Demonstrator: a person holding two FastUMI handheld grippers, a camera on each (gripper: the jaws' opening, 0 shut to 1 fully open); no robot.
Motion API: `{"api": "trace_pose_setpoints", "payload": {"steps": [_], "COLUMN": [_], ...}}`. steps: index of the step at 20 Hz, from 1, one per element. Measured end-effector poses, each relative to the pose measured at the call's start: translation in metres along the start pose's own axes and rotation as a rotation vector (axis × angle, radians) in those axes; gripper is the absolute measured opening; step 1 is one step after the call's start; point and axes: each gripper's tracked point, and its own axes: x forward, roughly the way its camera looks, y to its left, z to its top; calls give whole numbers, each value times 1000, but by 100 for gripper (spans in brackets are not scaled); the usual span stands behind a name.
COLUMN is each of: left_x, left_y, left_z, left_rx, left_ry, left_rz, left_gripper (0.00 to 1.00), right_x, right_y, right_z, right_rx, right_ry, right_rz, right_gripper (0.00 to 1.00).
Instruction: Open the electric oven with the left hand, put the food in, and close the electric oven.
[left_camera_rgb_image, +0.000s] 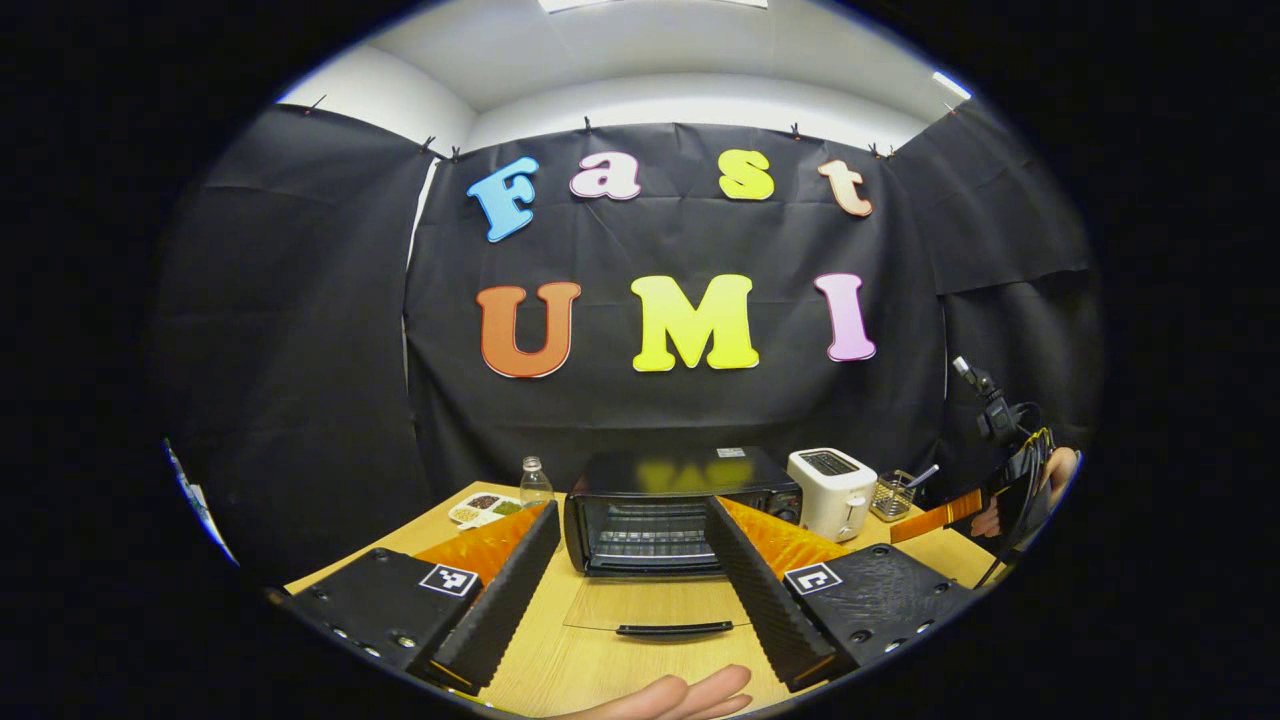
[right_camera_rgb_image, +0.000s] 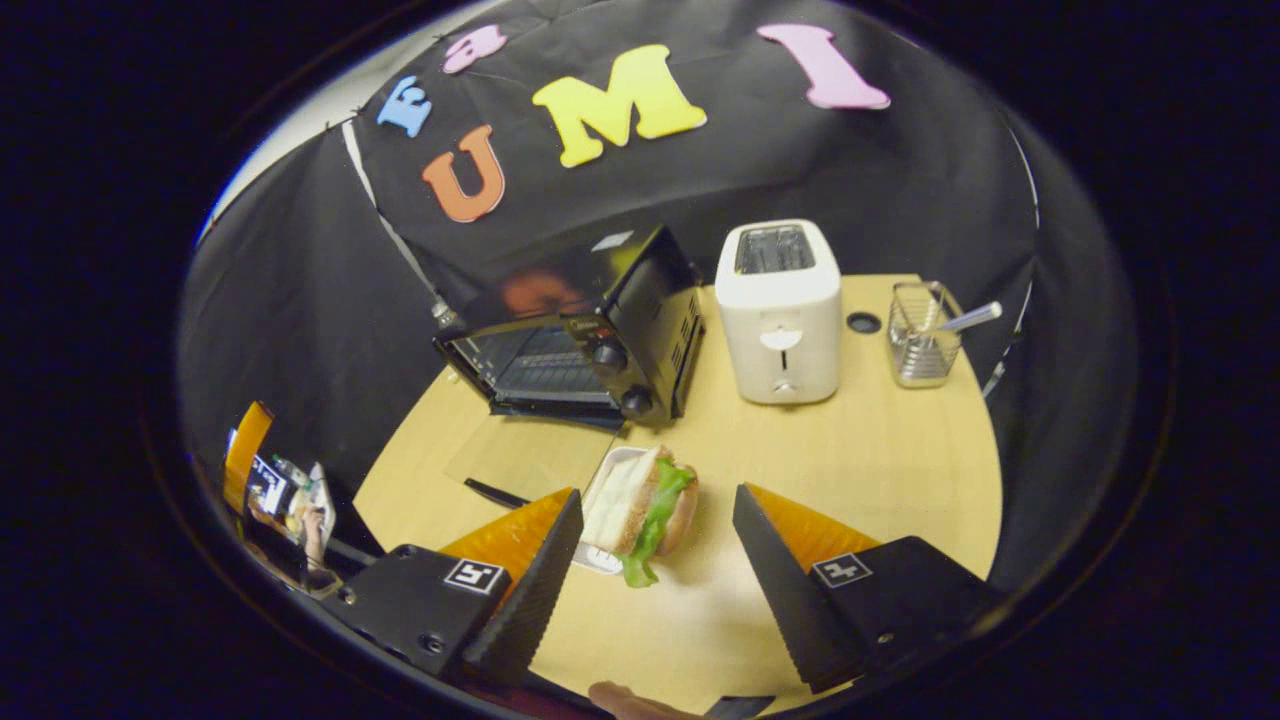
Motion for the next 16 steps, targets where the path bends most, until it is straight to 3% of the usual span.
{"api": "trace_pose_setpoints", "payload": {"steps": [2, 3, 4, 5, 6, 7, 9, 10, 11, 12, 13, 14, 15, 16], "left_x": [1, 3, 4, 6, 7, 9, 11, 11, 12, 12, 11, 11, 9, 7], "left_y": [4, 7, 10, 12, 16, 18, 23, 25, 29, 31, 33, 33, 33, 33], "left_z": [-3, -6, -8, -10, -12, -14, -19, -20, -22, -24, -25, -28, -30, -29], "left_rx": [14, 15, 16, 17, 13, 9, 3, 11, 22, 32, 39, 39, 33, 27], "left_ry": [7, 18, 29, 36, 43, 47, 56, 59, 62, 66, 68, 72, 75, 75], "left_rz": [19, 28, 38, 45, 56, 64, 81, 89, 100, 108, 111, 109, 106, 101], "left_gripper": [96, 96, 95, 96, 96, 95, 95, 96, 96, 96, 96, 96, 95, 95], "right_x": [17, 28, 38, 48, 57, 64, 75, 78, 79, 79, 77, 77, 75, 72], "right_y": [-1, -1, 0, 0, 0, -1, -5, -8, -5, 0, 2, 1, 2, 5], "right_z": [-7, -12, -16, -19, -27, -33, -40, -44, -45, -42, -39, -38, -39, -38], "right_rx": [56, 82, 116, 159, 197, 230, 312, 338, 357, 374, 382, 362, 347, 346], "right_ry": [81, 121, 148, 172, 210, 256, 318, 346, 361, 358, 354, 343, 334, 323], "right_rz": [62, 94, 124, 153, 174, 187, 171, 166, 187, 213, 218, 216, 214, 208], "right_gripper": [83, 95, 82, 82, 93, 80, 80, 90, 75, 70, 74, 52, 46, 33]}}
